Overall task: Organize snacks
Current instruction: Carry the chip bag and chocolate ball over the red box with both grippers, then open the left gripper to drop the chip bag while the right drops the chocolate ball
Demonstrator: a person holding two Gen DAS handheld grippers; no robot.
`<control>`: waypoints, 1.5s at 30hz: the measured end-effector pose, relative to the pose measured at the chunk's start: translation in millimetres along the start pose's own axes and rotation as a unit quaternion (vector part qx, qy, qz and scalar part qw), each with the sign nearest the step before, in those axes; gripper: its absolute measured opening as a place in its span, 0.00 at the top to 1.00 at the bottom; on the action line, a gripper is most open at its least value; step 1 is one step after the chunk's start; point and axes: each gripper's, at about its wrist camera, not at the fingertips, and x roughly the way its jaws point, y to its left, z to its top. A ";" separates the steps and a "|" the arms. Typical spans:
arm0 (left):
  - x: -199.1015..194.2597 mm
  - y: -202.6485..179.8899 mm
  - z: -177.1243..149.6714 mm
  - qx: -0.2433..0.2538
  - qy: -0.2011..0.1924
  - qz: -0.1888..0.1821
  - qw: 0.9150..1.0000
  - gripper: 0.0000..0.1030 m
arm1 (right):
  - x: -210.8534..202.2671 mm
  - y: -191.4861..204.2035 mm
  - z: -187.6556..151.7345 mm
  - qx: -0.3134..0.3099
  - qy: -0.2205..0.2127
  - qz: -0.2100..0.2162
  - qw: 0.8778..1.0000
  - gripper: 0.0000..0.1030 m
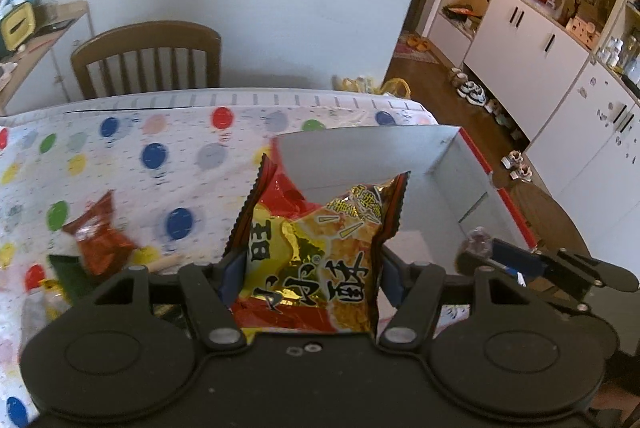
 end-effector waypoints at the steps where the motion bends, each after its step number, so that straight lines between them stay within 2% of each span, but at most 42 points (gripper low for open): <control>1: 6.5 -6.3 3.2 0.001 0.004 0.000 1.000 0.37 | 3.7 -3.1 0.3 -0.001 0.003 0.000 1.000 0.69; 12: 77.3 -56.7 25.1 0.025 0.035 0.017 0.999 0.37 | 51.5 -33.5 2.3 -0.010 0.044 0.001 0.999 0.69; 26: 142.3 -81.8 15.4 0.061 0.103 0.039 0.992 0.37 | 75.0 -41.8 -1.5 -0.044 0.092 0.017 0.995 0.69; 31: 155.3 -87.9 10.4 0.079 0.121 0.054 0.988 0.37 | 81.5 -44.6 -8.3 -0.051 0.109 0.021 0.992 0.69; 39: 163.3 -84.6 6.9 0.071 0.138 0.062 0.986 0.34 | 82.1 -47.3 -10.2 -0.055 0.110 0.031 0.992 0.68; 45: 159.3 -83.8 9.5 0.068 0.127 0.061 0.988 0.22 | 80.7 -52.4 -8.4 -0.048 0.110 0.034 0.992 0.68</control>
